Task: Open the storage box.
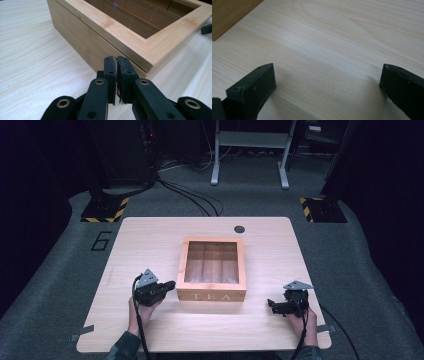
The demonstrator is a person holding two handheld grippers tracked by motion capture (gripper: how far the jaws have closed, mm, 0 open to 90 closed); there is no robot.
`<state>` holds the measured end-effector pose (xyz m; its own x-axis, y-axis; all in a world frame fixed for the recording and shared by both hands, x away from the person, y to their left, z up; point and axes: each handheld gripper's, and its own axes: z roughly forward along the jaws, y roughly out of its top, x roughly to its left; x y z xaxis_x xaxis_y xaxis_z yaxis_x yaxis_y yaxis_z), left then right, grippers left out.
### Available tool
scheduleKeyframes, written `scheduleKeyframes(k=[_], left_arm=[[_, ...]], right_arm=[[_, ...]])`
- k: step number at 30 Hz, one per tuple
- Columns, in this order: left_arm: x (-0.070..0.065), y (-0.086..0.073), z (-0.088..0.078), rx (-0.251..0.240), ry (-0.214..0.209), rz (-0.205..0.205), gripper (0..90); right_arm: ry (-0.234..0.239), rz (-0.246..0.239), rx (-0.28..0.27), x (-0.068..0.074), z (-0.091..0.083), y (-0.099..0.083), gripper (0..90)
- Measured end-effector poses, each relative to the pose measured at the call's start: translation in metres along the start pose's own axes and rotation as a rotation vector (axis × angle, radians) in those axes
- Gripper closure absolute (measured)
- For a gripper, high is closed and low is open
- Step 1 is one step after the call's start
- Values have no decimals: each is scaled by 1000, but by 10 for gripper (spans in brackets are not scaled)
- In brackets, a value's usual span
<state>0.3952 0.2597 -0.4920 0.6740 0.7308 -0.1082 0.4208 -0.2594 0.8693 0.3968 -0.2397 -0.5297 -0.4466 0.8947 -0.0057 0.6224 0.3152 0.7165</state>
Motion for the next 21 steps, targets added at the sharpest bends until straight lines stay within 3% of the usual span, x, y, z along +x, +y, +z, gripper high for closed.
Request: scheduleKeyframes(k=[8, 14, 21], left_arm=[[-2, -16, -22, 31, 27, 11, 771], [3, -29, -42, 61, 62, -6, 691], [13, -50, -59, 130, 106, -78, 422]], right_arm=[[0, -1, 0, 0, 0, 0, 0], [-1, -1, 1, 0, 0, 0, 0], [-1, -1, -4, 0, 0, -1, 0]])
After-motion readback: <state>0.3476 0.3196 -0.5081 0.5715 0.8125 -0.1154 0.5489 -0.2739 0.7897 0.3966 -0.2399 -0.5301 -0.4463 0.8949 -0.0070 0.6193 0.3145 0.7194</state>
